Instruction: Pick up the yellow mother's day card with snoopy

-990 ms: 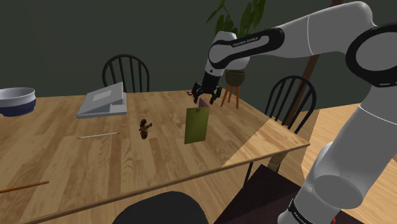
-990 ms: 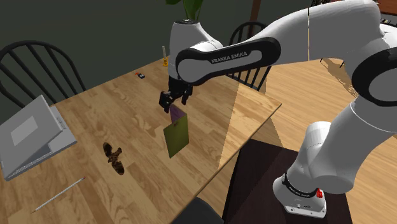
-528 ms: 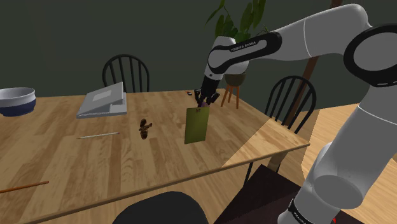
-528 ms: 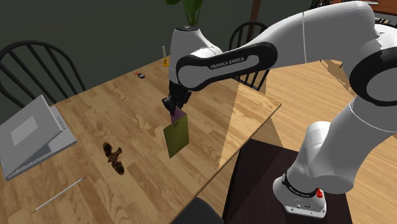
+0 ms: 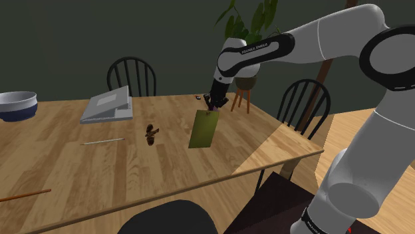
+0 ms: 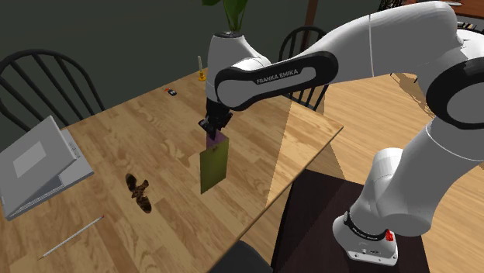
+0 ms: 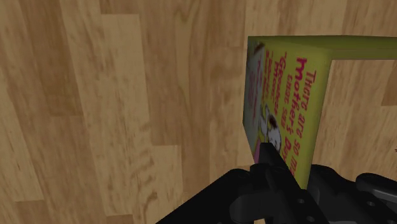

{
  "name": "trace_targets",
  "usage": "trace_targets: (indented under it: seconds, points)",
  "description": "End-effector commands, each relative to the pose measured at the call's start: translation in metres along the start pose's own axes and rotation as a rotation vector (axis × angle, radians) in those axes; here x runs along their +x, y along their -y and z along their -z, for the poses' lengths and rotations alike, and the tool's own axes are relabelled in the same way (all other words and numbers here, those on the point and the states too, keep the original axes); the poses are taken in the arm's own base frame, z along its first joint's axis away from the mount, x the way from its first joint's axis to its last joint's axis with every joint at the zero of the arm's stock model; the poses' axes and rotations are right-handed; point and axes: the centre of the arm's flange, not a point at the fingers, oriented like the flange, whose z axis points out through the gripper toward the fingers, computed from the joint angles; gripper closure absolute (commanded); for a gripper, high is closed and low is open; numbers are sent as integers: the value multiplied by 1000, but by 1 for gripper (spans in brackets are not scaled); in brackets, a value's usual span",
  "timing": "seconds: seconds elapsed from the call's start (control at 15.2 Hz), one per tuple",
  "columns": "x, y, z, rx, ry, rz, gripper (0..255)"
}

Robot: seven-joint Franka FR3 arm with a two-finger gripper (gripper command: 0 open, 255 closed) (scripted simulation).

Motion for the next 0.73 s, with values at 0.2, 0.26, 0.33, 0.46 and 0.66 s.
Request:
trace_targets:
  seconds: [0.2,0.26,0.33,0.46,0.66]
  points:
    - [2,4,20,0,2,0,255]
    - [3,4,25,0,2,0,255]
    - [3,5,30,0,2,0,255]
    - [4,7,41,0,2,0,255]
    - [6,9,56,0,2,0,255]
